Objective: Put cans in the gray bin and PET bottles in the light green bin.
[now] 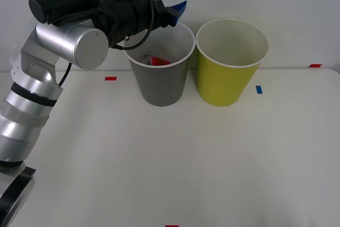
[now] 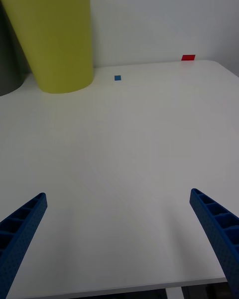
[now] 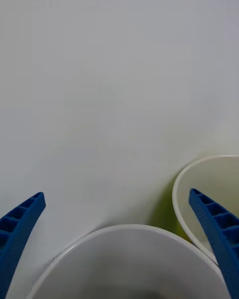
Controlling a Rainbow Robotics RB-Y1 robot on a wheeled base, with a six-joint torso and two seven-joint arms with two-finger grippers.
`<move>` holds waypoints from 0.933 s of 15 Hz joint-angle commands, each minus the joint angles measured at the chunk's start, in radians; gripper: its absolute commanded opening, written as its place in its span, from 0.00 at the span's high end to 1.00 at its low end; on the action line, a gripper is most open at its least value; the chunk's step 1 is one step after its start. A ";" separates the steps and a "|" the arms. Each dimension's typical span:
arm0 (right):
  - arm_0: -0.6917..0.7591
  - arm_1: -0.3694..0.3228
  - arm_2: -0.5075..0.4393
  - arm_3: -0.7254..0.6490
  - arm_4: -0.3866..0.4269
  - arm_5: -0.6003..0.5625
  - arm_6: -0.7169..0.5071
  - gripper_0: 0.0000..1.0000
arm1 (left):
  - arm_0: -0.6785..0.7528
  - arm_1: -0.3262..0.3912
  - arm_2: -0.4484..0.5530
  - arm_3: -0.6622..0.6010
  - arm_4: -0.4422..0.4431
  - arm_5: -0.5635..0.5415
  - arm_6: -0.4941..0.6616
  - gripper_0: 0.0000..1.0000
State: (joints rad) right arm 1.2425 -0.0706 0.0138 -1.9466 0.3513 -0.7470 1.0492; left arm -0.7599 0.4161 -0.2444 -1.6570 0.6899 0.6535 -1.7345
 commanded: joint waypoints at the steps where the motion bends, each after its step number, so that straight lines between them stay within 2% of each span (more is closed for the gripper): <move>1: 0.000 0.000 0.000 0.000 0.000 0.000 0.000 0.00 | 0.001 0.036 0.027 -0.050 0.020 0.035 0.001 0.00; 4: 0.000 0.000 0.000 0.000 0.000 0.000 0.000 0.00 | 0.001 0.075 0.079 -0.150 0.031 0.184 0.004 0.00; 6: 0.000 0.000 0.000 0.000 0.000 0.000 0.000 0.00 | 0.048 0.109 0.085 -0.201 0.043 0.186 0.006 0.00; 8: 0.000 0.000 0.000 0.000 0.000 0.000 0.000 0.00 | 0.128 0.110 0.117 -0.271 0.049 0.184 0.006 0.00; 14: 0.000 0.000 0.000 0.000 0.000 0.000 0.000 0.00 | 0.449 0.125 0.198 -0.515 0.042 0.178 0.007 0.00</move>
State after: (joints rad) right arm 1.2425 -0.0705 0.0138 -1.9466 0.3513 -0.7470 1.0492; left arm -0.3611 0.5361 -0.0607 -2.1305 0.7356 0.8362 -1.7278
